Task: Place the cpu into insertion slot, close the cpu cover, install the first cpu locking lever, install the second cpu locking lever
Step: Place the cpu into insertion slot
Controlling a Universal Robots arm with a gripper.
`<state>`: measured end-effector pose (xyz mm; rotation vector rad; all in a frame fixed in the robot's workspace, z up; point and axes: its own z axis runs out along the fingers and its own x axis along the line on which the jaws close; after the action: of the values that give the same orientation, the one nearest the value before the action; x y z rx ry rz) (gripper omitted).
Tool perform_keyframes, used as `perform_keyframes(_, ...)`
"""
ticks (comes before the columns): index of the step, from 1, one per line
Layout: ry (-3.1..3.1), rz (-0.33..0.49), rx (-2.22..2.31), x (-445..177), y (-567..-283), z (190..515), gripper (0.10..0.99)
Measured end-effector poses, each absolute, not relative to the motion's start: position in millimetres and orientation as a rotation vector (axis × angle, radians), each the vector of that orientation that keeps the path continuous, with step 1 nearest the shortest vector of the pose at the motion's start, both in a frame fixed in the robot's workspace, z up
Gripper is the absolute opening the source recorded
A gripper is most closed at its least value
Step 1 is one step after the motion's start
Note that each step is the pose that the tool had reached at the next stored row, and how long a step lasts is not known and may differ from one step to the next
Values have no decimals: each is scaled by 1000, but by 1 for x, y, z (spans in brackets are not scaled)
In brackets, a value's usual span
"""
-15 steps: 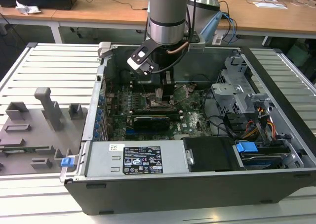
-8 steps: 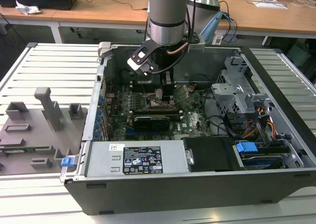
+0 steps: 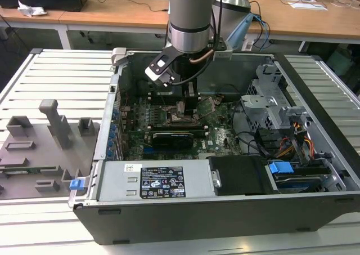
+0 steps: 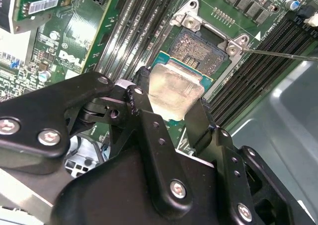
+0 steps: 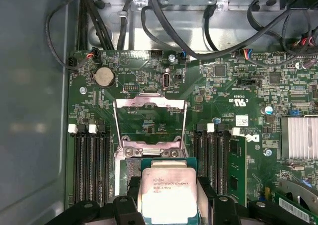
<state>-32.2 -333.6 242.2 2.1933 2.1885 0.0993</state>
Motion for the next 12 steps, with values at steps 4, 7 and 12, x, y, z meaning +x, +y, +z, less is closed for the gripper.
perform_keyframes(4, 2188, 99, 2194, -36, -331, 239, 529)
perform_keyframes(7, 2188, 99, 2195, -37, -327, 235, 529)
perform_keyframes(12, 2189, 95, 2197, -41, -324, 225, 529)
